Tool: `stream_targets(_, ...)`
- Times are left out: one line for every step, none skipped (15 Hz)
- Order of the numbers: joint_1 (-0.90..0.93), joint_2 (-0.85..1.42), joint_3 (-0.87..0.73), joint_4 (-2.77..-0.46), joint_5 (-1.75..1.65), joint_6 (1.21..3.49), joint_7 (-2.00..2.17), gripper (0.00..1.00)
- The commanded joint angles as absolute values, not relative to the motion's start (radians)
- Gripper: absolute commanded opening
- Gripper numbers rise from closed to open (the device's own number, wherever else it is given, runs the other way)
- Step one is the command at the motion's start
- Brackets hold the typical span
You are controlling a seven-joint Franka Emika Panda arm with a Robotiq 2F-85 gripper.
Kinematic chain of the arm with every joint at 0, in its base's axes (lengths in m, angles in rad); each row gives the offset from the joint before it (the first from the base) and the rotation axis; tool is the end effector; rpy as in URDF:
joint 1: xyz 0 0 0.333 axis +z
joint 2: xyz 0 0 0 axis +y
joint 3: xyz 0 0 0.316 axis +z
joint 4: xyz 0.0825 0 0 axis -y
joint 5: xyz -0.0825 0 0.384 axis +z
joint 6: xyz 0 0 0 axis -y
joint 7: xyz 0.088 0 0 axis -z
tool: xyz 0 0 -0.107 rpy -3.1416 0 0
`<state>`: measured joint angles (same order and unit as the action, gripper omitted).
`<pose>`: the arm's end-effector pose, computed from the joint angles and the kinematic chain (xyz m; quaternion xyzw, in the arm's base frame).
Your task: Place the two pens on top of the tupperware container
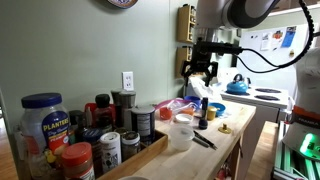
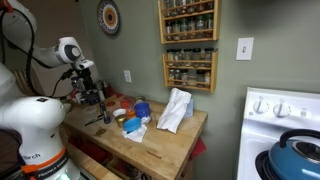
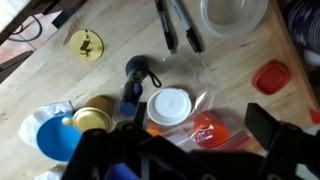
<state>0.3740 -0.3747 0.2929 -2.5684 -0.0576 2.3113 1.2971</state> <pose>0.3332 0.2592 0.3979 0.9503 -0.2978 0.0904 0.0006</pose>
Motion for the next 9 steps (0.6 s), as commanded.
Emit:
stream_targets(0.426,-0.418,0.296,-2.672,0.114,2.358,1.070,1.00)
stream_targets(0.437,-0.416,0.301,-2.687,0.148,2.342,1.009,1.00)
stream_targets(0.442,-0.416,0.310,-2.700,0.170,2.330,0.961,1.00)
stream_targets(0.444,-0.415,0.323,-2.718,0.184,2.333,0.925,1.00)
stream_targets(0.454,-0.403,0.328,-2.731,0.214,2.330,0.881,1.00)
stream_targets(0.403,-0.385,0.352,-2.683,0.178,2.328,0.944,1.00)
stream_targets(0.410,-0.384,0.357,-2.698,0.194,2.328,0.916,1.00)
stream_targets(0.414,-0.384,0.359,-2.707,0.201,2.328,0.903,1.00)
stream_targets(0.415,-0.384,0.360,-2.709,0.202,2.328,0.898,1.00)
